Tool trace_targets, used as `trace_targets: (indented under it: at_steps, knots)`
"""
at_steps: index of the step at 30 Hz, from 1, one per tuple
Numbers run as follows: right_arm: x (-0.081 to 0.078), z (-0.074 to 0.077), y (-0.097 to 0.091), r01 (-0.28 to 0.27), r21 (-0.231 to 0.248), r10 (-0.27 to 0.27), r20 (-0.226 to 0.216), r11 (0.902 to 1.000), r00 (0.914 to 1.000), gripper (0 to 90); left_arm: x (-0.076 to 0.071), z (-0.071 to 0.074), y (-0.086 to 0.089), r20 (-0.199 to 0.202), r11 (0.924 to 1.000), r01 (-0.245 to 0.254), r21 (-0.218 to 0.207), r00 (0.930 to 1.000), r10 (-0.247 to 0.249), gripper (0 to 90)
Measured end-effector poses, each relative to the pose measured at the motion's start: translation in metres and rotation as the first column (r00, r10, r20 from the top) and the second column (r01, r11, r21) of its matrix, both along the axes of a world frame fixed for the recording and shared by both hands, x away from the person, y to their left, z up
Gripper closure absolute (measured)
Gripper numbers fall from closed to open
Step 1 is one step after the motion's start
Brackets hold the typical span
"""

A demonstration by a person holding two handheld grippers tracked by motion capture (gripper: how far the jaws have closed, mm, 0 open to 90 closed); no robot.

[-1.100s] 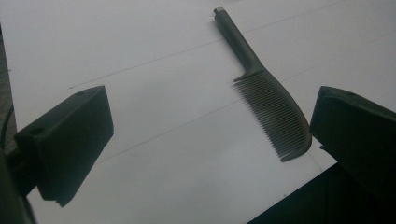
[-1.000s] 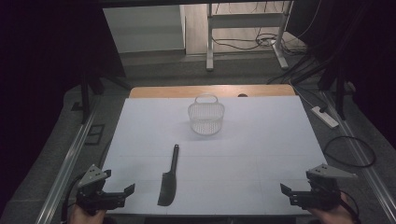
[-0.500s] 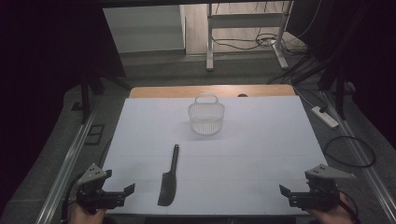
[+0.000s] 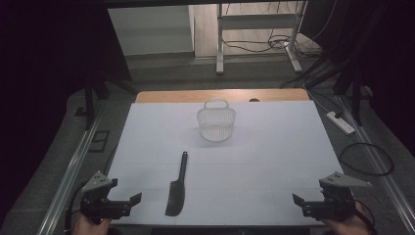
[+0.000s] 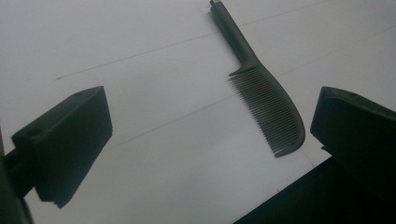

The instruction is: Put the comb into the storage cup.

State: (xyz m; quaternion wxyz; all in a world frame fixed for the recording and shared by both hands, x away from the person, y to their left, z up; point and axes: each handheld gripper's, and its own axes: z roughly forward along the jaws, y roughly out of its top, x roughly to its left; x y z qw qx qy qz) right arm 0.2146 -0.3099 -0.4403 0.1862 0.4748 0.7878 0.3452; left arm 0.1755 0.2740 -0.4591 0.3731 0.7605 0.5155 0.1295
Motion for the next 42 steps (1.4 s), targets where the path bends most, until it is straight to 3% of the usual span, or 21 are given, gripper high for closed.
trace_targets:
  at_steps: [18,35,42]
  knots:
    - [0.0,0.0,0.0,-0.003,-0.002,0.003,0.003,1.0,1.0,0.0,0.011,0.0,-0.01,-0.022,0.9994,0.031,0.015,0.9993,-0.031,0.0]
    - [0.0,0.0,0.001,-0.02,-0.006,0.02,0.0,0.9998,0.9998,0.0,0.032,-0.002,-0.028,-0.063,0.9978,0.057,0.033,0.9965,-0.055,0.0]
    - [0.001,-0.001,0.002,-0.029,-0.015,0.029,-0.003,0.9995,0.9996,0.0,0.041,-0.003,-0.036,-0.074,0.9951,0.091,0.039,0.9934,-0.087,0.0]
